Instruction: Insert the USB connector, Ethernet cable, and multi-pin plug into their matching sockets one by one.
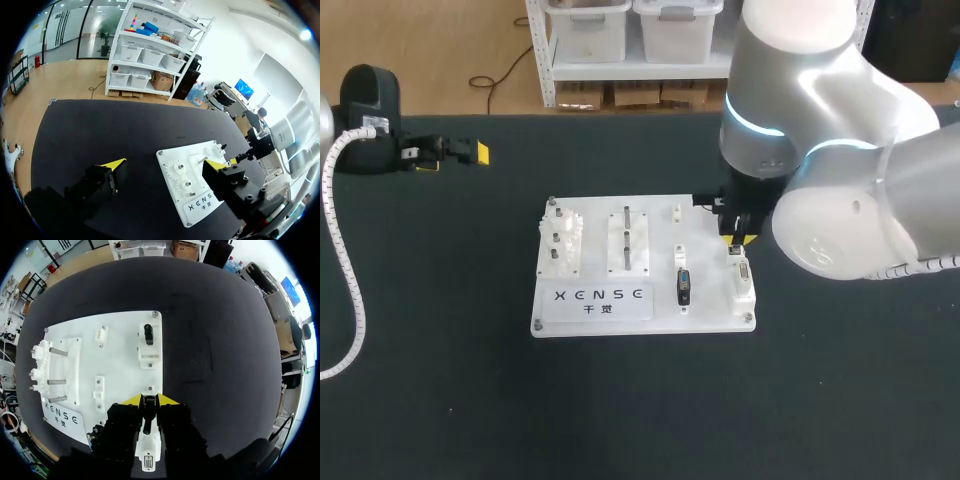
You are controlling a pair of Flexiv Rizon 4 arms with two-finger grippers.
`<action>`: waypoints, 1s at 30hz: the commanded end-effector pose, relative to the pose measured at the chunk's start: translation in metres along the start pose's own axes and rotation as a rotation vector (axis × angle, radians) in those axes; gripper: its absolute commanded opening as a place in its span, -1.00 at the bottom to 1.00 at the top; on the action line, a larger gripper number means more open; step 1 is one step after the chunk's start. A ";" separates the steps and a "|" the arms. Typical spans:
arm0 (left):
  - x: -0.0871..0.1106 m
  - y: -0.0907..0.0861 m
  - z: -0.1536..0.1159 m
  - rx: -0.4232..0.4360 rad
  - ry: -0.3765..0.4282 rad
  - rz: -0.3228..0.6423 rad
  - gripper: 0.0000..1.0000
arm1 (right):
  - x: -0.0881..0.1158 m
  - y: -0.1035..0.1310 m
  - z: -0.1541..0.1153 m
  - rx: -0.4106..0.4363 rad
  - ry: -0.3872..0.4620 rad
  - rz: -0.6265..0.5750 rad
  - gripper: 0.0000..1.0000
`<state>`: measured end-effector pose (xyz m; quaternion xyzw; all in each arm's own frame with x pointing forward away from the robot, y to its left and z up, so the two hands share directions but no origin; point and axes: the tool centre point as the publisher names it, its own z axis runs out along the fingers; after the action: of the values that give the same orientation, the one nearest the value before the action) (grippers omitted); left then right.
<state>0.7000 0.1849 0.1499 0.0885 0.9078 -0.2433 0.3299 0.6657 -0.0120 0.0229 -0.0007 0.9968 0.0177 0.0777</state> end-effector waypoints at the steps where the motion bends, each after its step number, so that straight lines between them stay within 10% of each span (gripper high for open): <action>1: 0.000 0.000 0.000 0.000 0.000 0.000 1.00 | -0.001 0.001 0.003 -0.001 -0.002 0.001 -1.00; 30: 0.000 0.000 0.000 0.000 0.000 0.000 1.00 | 0.004 -0.001 0.006 0.004 0.012 0.004 -1.00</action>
<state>0.7000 0.1849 0.1499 0.0885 0.9078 -0.2433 0.3299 0.6642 -0.0120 0.0213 0.0006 0.9973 0.0160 0.0715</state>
